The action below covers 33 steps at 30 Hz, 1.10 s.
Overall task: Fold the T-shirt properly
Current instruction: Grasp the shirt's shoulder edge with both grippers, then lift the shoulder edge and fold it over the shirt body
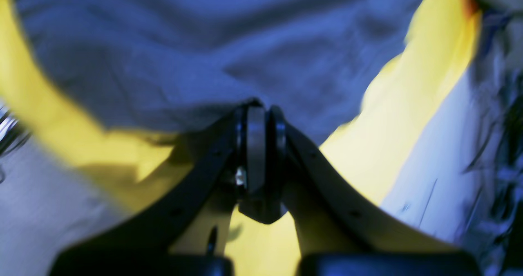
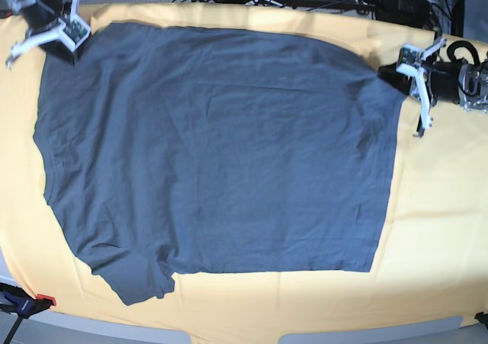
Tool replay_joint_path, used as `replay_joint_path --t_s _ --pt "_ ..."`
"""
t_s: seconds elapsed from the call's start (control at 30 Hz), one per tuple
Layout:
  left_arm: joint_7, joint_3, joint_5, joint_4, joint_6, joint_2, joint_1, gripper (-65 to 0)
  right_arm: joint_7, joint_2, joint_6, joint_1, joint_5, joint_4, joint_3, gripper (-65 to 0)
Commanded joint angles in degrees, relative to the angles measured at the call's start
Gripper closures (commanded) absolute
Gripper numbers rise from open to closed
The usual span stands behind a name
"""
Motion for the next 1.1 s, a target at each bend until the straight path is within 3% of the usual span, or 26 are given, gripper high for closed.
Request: replay_joint_path --t_s 0.0,0.17,0.27,0.37,0.57,0.73,0.87,1.07 --pt "0.15 -0.66 -0.79 0.31 -0.1 -0.61 -1.46 0.0 1.4 1.36 -1.01 1.29 0.44 0.85 0.42 0.0" --pt "5.64 -0.68 -0.74 -0.04 0.0 3.56 -3.15 0.0 4.31 3.41 0.55 9.6 5.75 -5.51 0.42 0.0" --pt "10.73 -0.68 -0.74 -0.63 3.61 6.1 -3.15 0.0 5.62 3.8 4.24 15.08 9.2 -10.67 0.28 0.0" --pt "11.08 -0.66 -0.72 -3.52 8.66 8.87 -3.15 0.0 5.92 3.8 7.48 21.31 13.84 -16.35 0.24 0.0" --pt "11.08 -0.68 -0.24 -9.66 13.38 13.88 -4.22 0.0 5.81 3.8 12.7 30.47 19.76 -26.23 -0.85 0.0" --pt "11.06 -0.68 1.6 -12.98 16.63 16.94 -7.19 0.0 5.77 3.8 12.7 36.17 20.17 -30.8 -6.21 0.0" --pt "10.91 -0.66 1.62 -14.34 16.76 17.94 -9.84 0.0 5.6 3.8 12.26 40.83 16.98 -33.22 -12.31 0.0" --pt "10.6 -0.66 1.62 -15.69 16.83 17.94 -12.24 0.0 4.66 3.78 5.9 45.86 12.55 -33.83 -16.68 0.0"
